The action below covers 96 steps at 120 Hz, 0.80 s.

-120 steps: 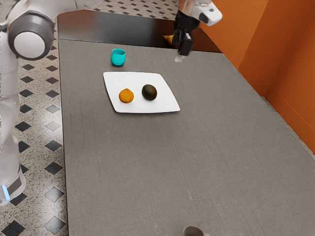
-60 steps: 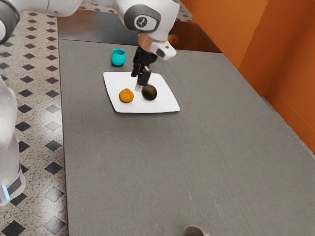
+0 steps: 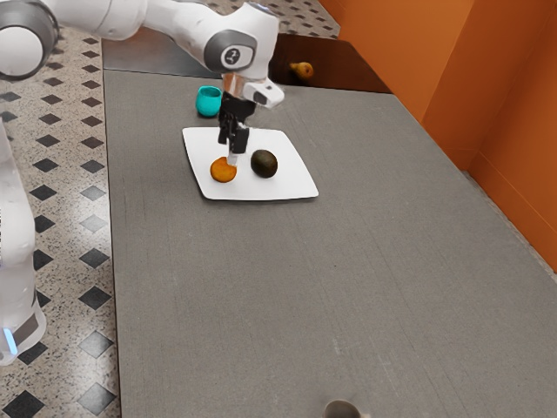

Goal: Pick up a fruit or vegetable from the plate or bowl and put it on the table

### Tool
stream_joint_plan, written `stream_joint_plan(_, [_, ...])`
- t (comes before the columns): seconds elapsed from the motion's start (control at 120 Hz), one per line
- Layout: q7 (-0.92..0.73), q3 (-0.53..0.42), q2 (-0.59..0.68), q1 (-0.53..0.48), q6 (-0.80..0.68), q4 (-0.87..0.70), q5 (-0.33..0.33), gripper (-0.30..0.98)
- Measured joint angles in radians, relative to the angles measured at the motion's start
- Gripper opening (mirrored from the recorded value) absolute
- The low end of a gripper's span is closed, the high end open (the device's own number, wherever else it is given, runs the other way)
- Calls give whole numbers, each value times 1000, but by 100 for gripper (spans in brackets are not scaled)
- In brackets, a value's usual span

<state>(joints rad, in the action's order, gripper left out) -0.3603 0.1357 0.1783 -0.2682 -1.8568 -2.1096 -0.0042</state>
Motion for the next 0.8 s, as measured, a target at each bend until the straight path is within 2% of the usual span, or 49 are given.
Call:
stream_joint_plan(0.217, [-34, 1, -1, -22, -16, -20, -8, 69])
stream_joint_plan(0.65, [-79, 0, -137, -47, -105, -19, -70, 69])
stream_joint_plan(0.8, [-88, -5, -132, -43, -123, -19, -74, 41])
